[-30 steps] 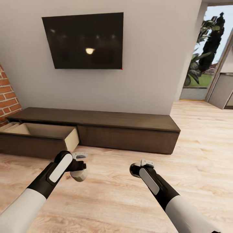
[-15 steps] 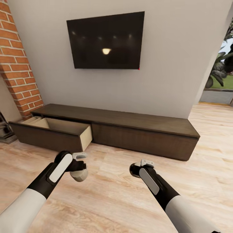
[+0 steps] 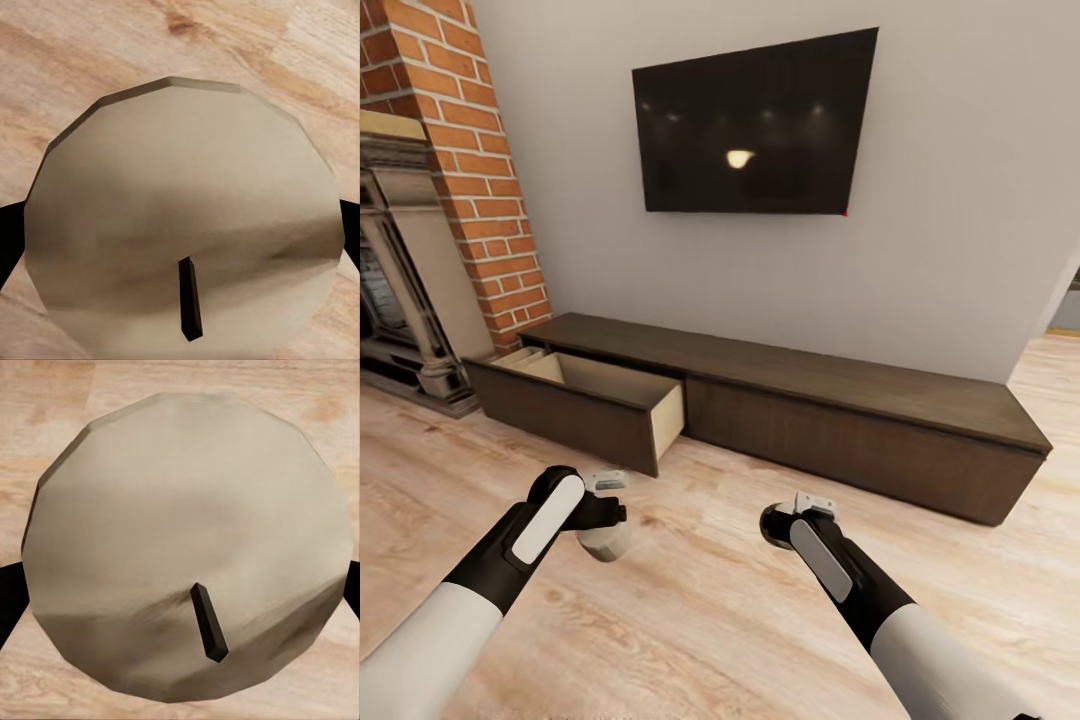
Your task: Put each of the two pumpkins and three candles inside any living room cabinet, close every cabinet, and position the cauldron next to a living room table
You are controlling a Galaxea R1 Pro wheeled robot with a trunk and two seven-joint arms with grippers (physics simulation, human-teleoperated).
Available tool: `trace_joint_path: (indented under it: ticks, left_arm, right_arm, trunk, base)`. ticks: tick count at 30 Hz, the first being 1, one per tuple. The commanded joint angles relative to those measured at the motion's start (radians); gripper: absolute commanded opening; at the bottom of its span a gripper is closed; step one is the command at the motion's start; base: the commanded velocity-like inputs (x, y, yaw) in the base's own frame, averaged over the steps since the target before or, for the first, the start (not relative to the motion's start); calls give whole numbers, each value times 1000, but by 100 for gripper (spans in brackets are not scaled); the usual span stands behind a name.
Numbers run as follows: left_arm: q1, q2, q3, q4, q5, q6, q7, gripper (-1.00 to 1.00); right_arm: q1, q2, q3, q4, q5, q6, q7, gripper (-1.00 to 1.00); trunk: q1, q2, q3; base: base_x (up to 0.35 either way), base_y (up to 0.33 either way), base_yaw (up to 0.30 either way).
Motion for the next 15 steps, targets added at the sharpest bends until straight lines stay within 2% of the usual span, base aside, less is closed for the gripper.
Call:
trace_joint_path:
  ticks: [1,9,15]
  left_arm:
    - [-1,1,-3,-1,9,1,10,-100]
    - [-1,1,-2,-1,9,1,9,-100]
    - [-1,1,-2,-1,9,1,9,-100]
  right_arm:
    - [-1,0,3,-2,-9,-1,-8,-100]
    - [-1,-2,44,-2,-9,-3,-8,-100]
    - [-1,-2,50,-2,-9,-3,-8,-100]
  trunk:
    - [0,-1,-1]
    - [0,-1,-1]
    - [0,-1,-1]
  base:
    - [0,0,289]
    - [0,0,289]
    - [0,0,289]
